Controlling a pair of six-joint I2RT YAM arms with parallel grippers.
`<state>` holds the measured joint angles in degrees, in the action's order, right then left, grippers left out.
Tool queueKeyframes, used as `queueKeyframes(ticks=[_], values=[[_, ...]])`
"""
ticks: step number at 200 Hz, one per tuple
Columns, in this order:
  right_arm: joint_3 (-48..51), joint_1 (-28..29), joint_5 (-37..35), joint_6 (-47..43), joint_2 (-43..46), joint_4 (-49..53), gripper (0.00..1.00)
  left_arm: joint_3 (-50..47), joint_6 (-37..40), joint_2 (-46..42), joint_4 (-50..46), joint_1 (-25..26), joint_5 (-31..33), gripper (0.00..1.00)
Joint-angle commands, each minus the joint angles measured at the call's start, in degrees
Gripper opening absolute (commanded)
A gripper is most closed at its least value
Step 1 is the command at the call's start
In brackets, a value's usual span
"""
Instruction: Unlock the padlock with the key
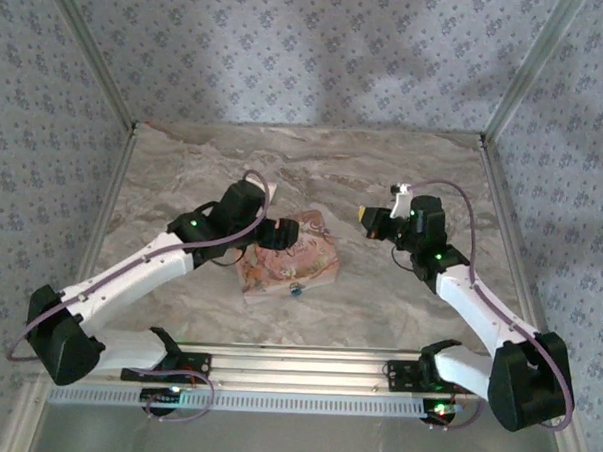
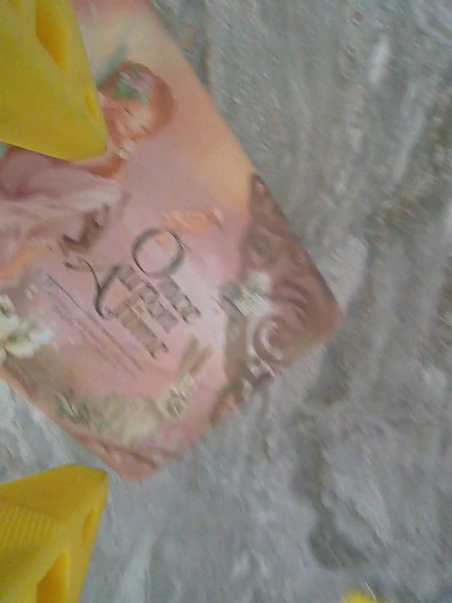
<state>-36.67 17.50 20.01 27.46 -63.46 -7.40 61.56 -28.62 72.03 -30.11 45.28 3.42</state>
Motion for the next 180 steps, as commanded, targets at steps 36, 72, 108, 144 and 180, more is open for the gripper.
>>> queueKeyframes(ticks=[36,72,108,144,180], values=[[0.5,0.0,-7.2,-3.2,3.0,8.7,0.0,5.1,-2.7,8.7,-7.4,2.4,8.3,0.96],[1.9,-0.1,-7.6,-3.3,5.0,9.0,0.0,8.3,-1.0,13.6,-8.0,3.1,7.6,0.98],[2.4,-0.1,-8.3,-3.6,5.7,9.6,0.0,10.7,-0.7,17.8,-8.1,3.1,6.6,0.98],[2.7,-0.2,-7.4,-3.9,5.5,8.6,0.0,11.8,-0.4,21.1,-7.5,3.1,6.3,0.96],[2.6,-0.3,-7.0,-4.0,5.4,8.5,0.0,12.3,-0.2,24.9,-7.0,3.1,8.4,0.94]])
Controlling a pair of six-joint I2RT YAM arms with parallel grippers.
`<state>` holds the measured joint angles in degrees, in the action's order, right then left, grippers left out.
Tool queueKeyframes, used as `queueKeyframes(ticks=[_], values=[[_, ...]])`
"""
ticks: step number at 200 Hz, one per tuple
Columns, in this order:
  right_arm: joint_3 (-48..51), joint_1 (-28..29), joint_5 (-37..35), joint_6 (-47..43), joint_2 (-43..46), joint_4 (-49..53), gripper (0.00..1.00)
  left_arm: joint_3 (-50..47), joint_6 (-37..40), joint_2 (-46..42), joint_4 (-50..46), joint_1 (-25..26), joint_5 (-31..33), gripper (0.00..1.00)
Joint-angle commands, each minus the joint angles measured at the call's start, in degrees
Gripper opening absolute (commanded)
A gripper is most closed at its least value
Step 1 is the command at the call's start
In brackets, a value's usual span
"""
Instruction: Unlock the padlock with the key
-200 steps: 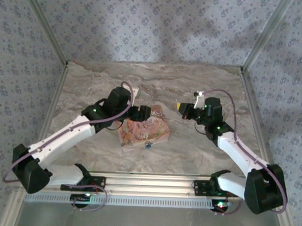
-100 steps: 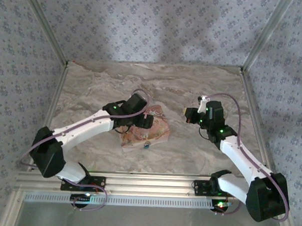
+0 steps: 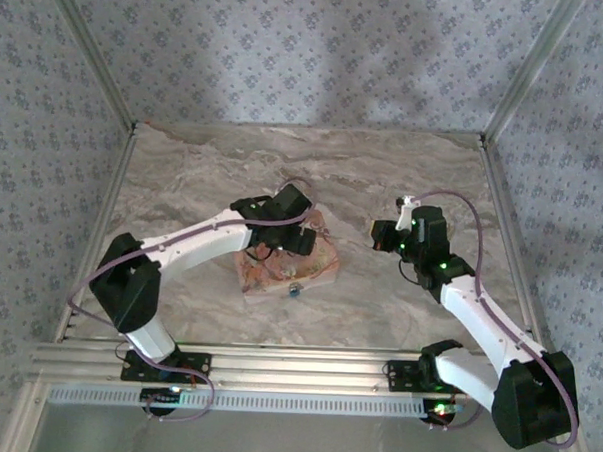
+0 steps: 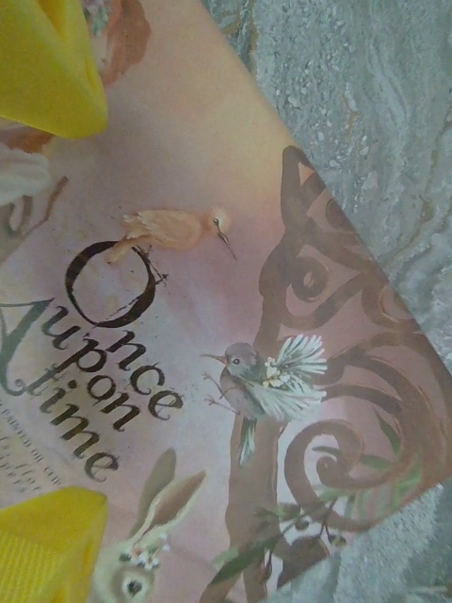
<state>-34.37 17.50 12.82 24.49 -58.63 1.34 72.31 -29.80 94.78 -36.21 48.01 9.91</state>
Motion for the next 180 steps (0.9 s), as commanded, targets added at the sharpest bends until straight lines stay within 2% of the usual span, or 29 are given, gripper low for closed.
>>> queueKeyframes(ticks=[1,37,64,153,180], values=[[0.3,-0.3,0.2,-1.0,0.6,-0.2,0.0,1.6,1.0,2.2,-0.8,0.4,2.0,0.94],[0.2,-0.4,0.0,-1.1,0.6,0.1,0.0,2.8,4.9,6.8,0.9,0.2,2.2,0.93],[0.2,-0.6,0.5,-1.2,0.6,0.1,0.0,2.9,8.2,9.9,4.6,-1.8,-0.7,0.91],[1.6,-1.4,3.2,-0.8,0.6,0.1,0.0,17.6,10.8,23.6,5.1,-8.7,-0.5,0.88],[1.7,-1.5,3.7,-0.9,0.6,0.1,0.0,20.3,12.2,25.2,4.8,-9.7,-1.8,0.88]])
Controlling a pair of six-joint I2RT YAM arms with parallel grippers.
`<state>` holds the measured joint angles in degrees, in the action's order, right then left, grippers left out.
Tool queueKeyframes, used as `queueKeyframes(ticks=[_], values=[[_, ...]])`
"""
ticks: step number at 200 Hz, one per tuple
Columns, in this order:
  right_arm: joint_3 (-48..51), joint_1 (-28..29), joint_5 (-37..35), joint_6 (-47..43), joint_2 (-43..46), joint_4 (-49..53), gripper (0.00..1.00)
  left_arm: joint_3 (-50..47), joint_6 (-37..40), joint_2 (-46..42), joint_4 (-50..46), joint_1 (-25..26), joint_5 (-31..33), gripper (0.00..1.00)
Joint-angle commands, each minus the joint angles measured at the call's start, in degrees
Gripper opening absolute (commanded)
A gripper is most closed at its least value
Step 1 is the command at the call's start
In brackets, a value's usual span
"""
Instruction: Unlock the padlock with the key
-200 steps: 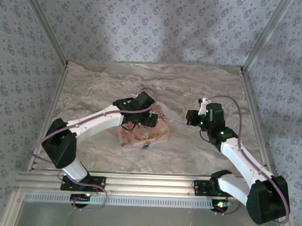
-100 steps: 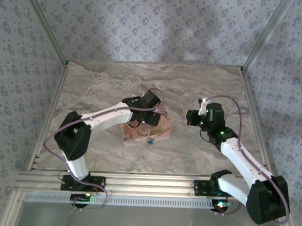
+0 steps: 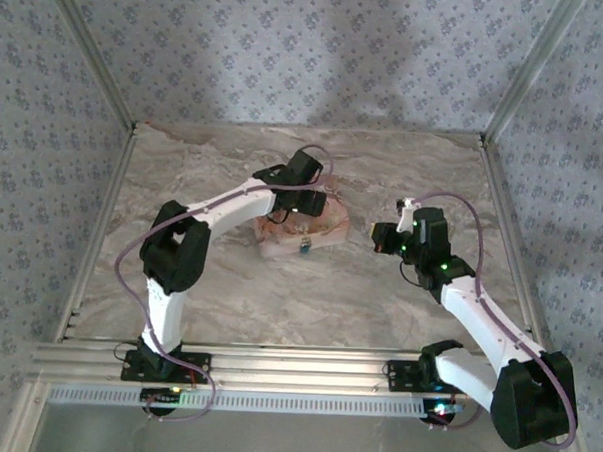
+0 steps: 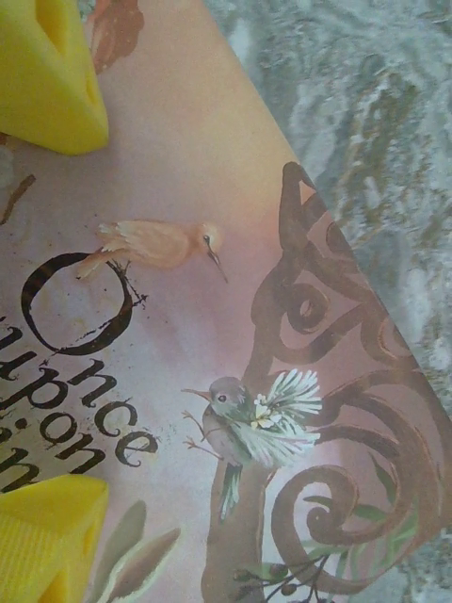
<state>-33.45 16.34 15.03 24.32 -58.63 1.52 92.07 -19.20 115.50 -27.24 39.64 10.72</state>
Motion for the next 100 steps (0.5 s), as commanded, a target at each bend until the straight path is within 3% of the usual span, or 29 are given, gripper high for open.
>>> queueKeyframes(ticks=[1,61,100], values=[[0.8,-0.4,1.5,-0.7,0.6,-0.1,0.0,0.6,1.7,4.5,-4.1,-1.3,-2.6,0.88],[0.7,-0.4,6.2,0.0,-2.7,-3.9,0.0,4.9,6.3,-1.9,-5.8,-2.3,-5.6,0.95],[-3.5,-0.2,15.1,2.8,-11.8,-11.1,0.0,-5.8,6.6,-14.7,-0.7,-2.3,-11.4,0.95]])
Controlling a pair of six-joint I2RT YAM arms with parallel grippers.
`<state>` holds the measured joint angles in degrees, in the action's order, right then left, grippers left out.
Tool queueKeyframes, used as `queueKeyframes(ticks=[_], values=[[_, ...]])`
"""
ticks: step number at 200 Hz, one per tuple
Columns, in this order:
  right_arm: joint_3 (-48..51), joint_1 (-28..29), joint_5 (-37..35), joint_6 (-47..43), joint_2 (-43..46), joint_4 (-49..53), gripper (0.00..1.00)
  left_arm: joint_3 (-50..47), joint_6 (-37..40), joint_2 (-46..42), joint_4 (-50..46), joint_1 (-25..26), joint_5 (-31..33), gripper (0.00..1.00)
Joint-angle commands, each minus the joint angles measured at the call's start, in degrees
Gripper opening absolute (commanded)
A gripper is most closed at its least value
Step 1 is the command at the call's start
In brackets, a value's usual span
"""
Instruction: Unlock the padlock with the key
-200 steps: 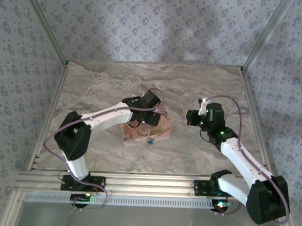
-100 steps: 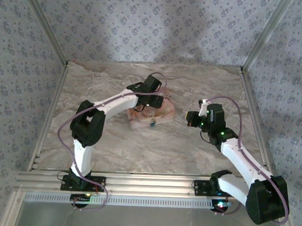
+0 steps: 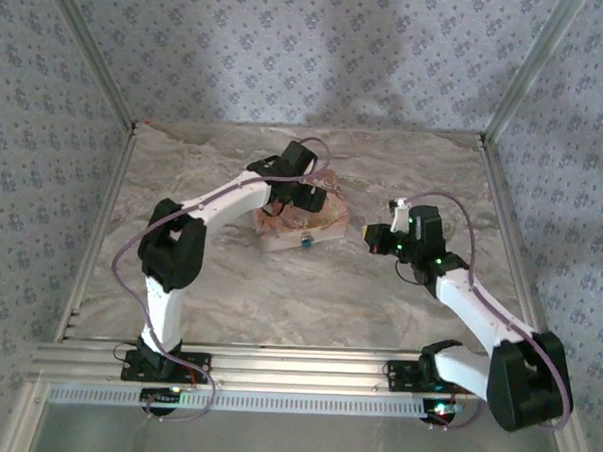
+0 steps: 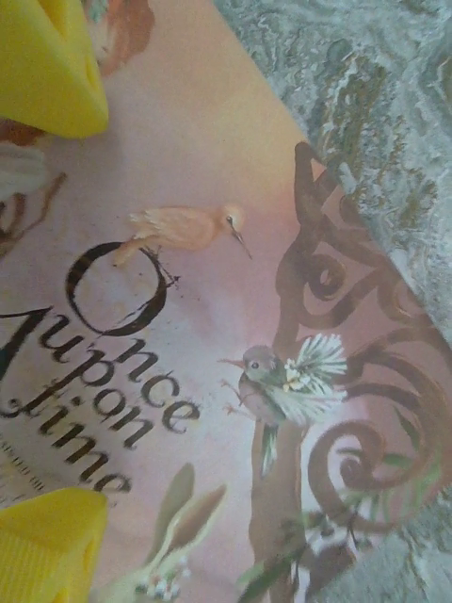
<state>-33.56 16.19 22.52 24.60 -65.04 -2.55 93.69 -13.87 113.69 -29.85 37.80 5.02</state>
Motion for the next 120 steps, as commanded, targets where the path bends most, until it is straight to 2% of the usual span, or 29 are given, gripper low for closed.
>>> queueKeyframes(ticks=[1,34,58,88,120], values=[[-3.4,-0.1,7.6,2.5,-5.4,-7.0,0.0,-8.1,1.2,-13.4,2.2,-0.4,-5.9,0.95],[-7.3,0.6,9.1,4.6,-13.3,-12.4,0.0,-25.8,-3.2,-27.2,11.2,-0.2,-14.0,0.92],[-11.2,1.6,9.9,5.4,-19.1,-14.5,0.0,-36.0,-7.8,-33.4,16.8,1.5,-19.3,0.89],[-16.9,3.1,9.0,5.0,-25.9,-14.6,0.0,-42.5,-12.3,-33.3,23.3,5.2,-21.4,0.88],[-21.6,3.3,7.0,4.0,-31.8,-12.5,0.0,-43.3,-14.4,-28.5,26.6,5.4,-21.5,0.87]])
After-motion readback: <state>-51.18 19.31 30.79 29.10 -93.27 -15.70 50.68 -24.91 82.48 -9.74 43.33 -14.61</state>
